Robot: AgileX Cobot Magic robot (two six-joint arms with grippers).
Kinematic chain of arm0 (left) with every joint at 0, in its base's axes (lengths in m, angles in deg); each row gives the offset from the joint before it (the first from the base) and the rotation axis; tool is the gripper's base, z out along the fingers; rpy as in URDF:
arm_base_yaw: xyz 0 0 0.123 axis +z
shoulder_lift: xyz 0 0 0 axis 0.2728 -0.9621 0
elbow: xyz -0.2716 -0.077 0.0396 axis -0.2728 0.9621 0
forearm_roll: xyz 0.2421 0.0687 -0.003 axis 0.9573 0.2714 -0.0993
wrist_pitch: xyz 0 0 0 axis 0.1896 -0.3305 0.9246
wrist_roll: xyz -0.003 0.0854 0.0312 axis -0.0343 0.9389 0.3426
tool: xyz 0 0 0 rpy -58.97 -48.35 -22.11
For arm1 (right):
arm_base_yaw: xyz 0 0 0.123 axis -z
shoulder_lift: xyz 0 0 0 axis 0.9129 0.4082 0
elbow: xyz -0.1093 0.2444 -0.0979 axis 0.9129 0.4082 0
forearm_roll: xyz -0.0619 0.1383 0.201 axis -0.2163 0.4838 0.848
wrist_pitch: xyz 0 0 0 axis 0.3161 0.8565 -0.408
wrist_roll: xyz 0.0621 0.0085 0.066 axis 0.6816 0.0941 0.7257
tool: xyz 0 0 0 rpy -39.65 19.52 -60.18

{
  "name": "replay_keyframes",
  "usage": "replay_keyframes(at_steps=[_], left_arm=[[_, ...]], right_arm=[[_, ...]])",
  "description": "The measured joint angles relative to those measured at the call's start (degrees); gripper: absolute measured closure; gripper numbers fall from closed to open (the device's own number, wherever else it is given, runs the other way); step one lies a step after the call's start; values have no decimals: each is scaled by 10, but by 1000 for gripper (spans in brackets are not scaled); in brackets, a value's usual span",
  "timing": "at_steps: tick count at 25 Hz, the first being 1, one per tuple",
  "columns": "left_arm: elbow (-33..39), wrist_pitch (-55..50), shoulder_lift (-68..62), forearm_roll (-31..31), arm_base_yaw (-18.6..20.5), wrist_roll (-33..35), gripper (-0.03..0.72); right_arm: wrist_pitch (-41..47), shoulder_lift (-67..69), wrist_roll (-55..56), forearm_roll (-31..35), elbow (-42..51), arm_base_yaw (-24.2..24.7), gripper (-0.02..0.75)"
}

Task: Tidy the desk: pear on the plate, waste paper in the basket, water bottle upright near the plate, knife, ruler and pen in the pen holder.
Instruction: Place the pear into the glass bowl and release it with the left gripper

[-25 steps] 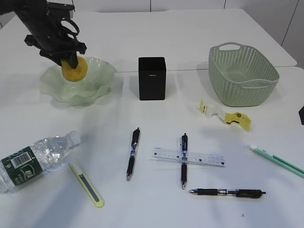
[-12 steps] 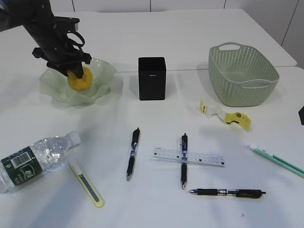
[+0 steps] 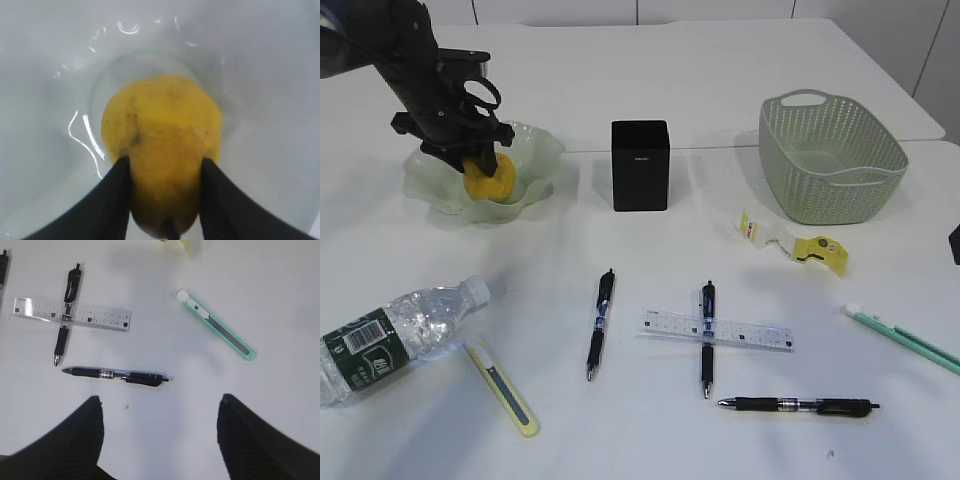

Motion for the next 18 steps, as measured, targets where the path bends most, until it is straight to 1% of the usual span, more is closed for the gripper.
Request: replay_keyframes(at_steps=[2,3,6,7,14,18], left_arm=[[0,-2,-5,0,0,0,409],[0,-5,-6,0,0,0,409],[0,-10,-7,0,0,0,409],[0,-10,-7,0,0,0,409],[0,-10,-7,4,0,0,405],[0,-8,-8,4,0,0,388]], right_arm=[[0,0,0,0,0,0,187],[0,0,0,0,0,0,170],[1,0,0,0,0,0,181],[1,0,0,1,0,0,164],[1,0,0,1,0,0,184],[2,0,0,1,0,0,185]])
